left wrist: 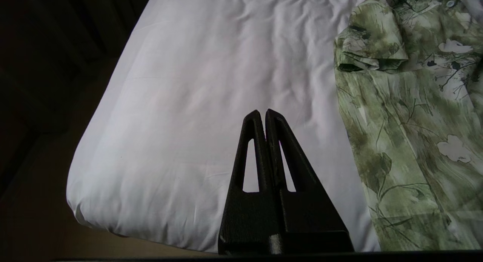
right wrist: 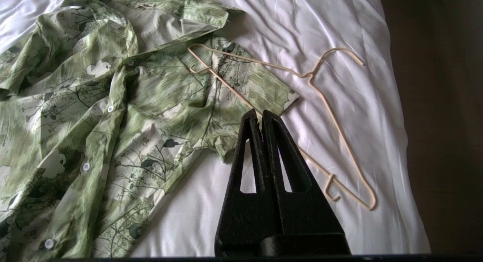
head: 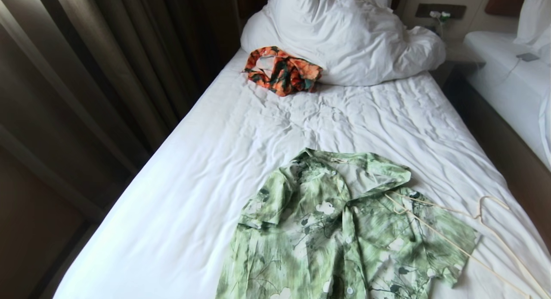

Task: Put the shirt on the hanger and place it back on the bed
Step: Lift the shirt and hanger

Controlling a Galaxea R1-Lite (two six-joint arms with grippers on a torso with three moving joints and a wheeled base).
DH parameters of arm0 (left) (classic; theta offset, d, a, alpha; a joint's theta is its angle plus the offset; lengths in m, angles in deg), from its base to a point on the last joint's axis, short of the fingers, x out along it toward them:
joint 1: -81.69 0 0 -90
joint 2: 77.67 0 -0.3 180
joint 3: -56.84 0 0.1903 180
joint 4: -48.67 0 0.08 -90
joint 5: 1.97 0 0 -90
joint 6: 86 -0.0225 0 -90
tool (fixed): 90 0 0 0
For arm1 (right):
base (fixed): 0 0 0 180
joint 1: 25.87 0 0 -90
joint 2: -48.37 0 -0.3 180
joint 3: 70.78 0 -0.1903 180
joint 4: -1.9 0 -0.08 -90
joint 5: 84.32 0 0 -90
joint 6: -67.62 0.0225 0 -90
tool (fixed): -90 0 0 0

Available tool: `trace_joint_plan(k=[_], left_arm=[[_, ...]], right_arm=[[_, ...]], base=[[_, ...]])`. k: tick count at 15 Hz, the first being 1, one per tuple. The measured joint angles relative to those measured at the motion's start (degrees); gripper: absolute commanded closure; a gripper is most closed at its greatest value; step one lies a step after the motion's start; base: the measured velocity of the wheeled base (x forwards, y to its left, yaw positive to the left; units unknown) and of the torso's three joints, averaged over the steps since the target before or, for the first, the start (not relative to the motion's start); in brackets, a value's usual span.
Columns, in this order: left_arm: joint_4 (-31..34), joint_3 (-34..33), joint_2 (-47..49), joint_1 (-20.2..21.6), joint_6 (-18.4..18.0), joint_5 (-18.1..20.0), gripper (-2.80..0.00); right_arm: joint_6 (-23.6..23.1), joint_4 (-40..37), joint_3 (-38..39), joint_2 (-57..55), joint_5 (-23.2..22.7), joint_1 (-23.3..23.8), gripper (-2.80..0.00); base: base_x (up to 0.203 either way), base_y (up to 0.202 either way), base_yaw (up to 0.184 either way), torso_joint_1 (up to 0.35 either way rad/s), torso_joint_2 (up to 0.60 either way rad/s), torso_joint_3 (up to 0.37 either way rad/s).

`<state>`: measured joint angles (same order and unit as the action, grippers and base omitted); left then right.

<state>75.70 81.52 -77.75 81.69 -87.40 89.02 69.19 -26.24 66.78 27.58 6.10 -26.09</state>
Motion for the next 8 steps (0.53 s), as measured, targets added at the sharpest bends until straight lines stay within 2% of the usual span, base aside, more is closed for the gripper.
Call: trace_joint_plan(k=[4,8], left_arm=[[-0.01,0.0,0.0,0.0,0.0,-0.03,0.0],[-0.01,0.0,0.0,0.0,0.0,-0.02,0.0]], right_arm=[[6.56,2.63,-9.03,-20.72,0.11,0.87,0.0],[11.16,3.13,-18.46,-43.99,-1.28,6.18,0.0]], base=[[0.0,0.0,0.0,0.0,0.0,0.0],[0.0,0.0,0.0,0.0,0.0,0.0]])
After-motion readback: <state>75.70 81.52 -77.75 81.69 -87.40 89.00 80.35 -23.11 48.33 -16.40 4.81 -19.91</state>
